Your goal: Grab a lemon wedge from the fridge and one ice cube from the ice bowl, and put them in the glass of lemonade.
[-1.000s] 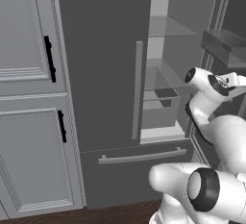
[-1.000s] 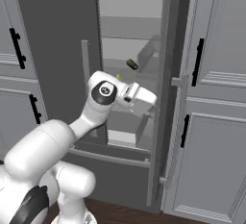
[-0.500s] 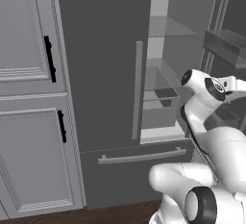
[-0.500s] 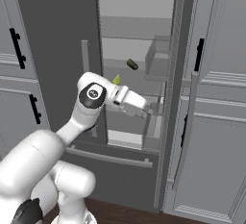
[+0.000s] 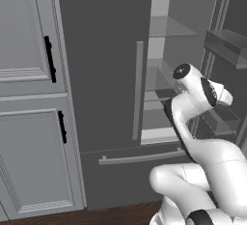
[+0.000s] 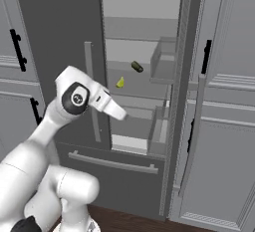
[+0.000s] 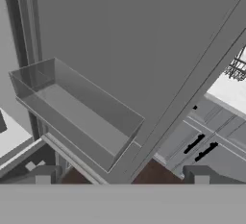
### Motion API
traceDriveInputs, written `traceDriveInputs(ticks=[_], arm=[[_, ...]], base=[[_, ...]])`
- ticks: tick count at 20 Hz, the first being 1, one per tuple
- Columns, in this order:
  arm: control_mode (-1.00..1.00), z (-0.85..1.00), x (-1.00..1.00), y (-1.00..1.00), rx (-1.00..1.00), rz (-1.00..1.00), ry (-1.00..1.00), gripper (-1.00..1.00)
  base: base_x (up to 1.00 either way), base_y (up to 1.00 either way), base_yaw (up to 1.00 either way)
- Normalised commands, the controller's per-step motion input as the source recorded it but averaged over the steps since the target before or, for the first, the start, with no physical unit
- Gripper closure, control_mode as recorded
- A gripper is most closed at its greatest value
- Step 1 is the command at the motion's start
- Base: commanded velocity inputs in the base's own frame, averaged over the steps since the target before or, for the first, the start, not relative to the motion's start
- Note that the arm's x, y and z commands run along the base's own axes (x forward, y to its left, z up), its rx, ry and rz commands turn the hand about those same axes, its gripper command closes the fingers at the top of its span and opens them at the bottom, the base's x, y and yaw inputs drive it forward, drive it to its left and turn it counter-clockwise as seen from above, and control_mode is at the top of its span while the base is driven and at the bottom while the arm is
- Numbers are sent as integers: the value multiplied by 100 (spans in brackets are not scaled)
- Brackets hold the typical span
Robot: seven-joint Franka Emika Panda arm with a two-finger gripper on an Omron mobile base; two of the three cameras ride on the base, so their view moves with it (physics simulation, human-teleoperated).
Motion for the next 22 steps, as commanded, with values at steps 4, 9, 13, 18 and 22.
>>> traceDriveInputs(ticks=[4,9,13,18,22], arm=[[-100,-2,61,28,67,56,-10,-100],[-100,-3,-13,64,15,75,11,-100],[-100,-14,-25,96,-9,20,-12,-100],[-100,-3,59,92,0,0,-29,-100],[-100,-16,100,69,0,0,-18,-100]], base=[[0,0,0],[0,0,0],[0,0,0],[0,0,0],[0,0,0]])
